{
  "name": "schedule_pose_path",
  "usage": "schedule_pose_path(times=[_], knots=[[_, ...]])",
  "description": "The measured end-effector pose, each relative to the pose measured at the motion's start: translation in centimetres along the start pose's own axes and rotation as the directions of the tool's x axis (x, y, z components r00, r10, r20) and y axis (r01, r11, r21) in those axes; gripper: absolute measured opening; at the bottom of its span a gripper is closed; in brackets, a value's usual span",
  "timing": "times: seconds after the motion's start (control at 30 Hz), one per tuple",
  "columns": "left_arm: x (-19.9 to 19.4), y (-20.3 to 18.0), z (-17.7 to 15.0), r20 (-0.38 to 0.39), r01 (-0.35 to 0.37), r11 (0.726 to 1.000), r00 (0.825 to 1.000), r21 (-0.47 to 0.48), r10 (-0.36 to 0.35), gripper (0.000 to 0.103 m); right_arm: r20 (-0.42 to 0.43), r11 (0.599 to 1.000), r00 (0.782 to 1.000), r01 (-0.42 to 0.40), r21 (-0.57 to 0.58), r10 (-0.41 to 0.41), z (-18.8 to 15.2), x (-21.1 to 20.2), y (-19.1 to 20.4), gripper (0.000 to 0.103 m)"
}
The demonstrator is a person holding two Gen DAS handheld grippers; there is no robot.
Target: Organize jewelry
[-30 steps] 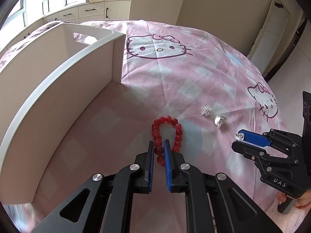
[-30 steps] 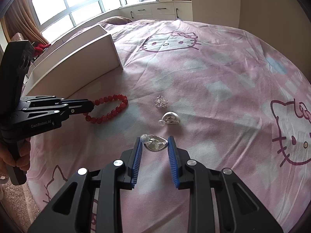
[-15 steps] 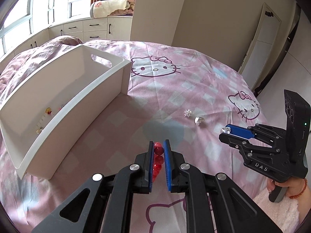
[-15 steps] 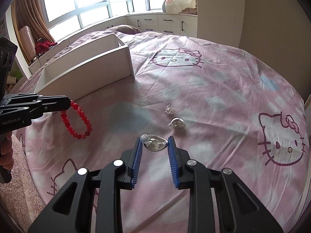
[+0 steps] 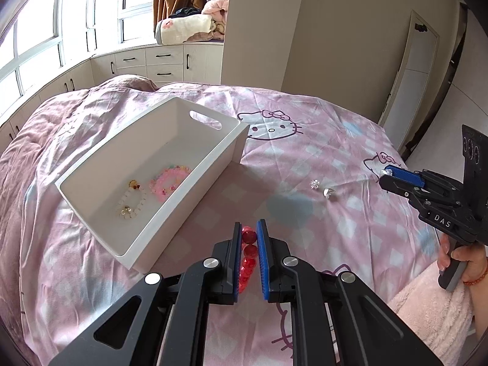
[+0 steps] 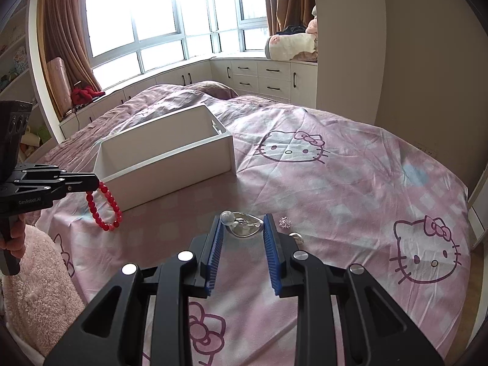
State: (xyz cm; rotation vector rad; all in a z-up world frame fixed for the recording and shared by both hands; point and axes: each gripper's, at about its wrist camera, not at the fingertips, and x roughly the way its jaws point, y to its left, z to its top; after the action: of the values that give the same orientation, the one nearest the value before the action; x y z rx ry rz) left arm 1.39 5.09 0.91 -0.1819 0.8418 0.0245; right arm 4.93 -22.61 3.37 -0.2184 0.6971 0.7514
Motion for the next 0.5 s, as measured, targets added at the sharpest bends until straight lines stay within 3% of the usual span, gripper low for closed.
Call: schedule_pose_path(times=[0.2,0.5], knots=[[-2.5,2.1,1.4,0.030,0.034,0.999,0.999,-0.014,-0.033,0.015,0.069,0.998,0.998,0.006,-0.057,-0.002,4.3,-2.5,2.3,0.027],[-6.7,3.7,5.5,0.124,0.052,0.999,0.991,-0.005,-0.051,0.015,0.152,0.991,0.986,-0.046,-0.125,0.065,10.7,-3.5,6.0,0.027]])
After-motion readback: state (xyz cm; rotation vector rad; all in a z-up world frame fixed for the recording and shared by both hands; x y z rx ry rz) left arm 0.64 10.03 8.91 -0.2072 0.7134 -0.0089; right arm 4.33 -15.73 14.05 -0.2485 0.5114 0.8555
